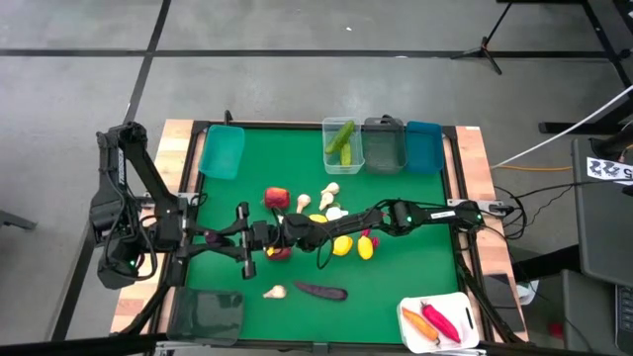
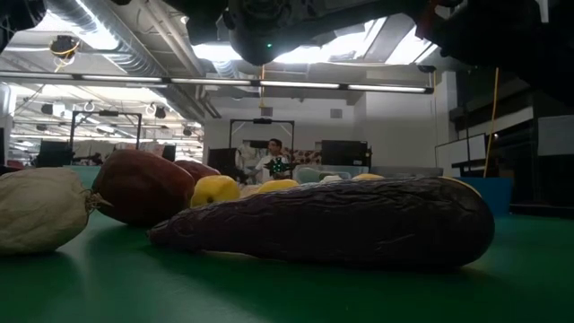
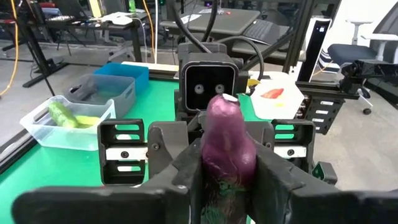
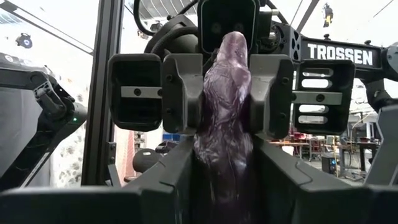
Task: Sort produce into baskets
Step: Put the violet eggplant into the bottom black transparent bin
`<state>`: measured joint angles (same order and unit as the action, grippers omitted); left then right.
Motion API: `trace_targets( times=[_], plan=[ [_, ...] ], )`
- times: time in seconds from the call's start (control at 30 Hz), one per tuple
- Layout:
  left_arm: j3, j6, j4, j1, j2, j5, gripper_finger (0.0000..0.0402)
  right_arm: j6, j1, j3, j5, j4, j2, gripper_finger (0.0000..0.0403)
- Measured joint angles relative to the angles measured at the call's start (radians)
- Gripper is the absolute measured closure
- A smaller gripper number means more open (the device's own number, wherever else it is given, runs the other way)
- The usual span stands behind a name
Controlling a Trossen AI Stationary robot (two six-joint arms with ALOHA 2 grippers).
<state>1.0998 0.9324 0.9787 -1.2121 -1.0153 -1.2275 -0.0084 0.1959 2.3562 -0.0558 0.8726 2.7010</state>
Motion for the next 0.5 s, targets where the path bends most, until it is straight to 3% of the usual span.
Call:
trace_targets(
  times=[0.27, 0.5],
  plan=[
    [0.000, -0.002, 0.000, 0.000, 0.000, -0.004, 0.0299, -0.001, 0.001, 0.001, 0.080, -0.112, 0.000, 0.0221],
    [0.000, 0.001, 0.003, 0.000, 0.006, 0.036, 0.0298, 0.000, 0.000, 0.000, 0.122, -0.386, 0.001, 0.0161]
  ],
)
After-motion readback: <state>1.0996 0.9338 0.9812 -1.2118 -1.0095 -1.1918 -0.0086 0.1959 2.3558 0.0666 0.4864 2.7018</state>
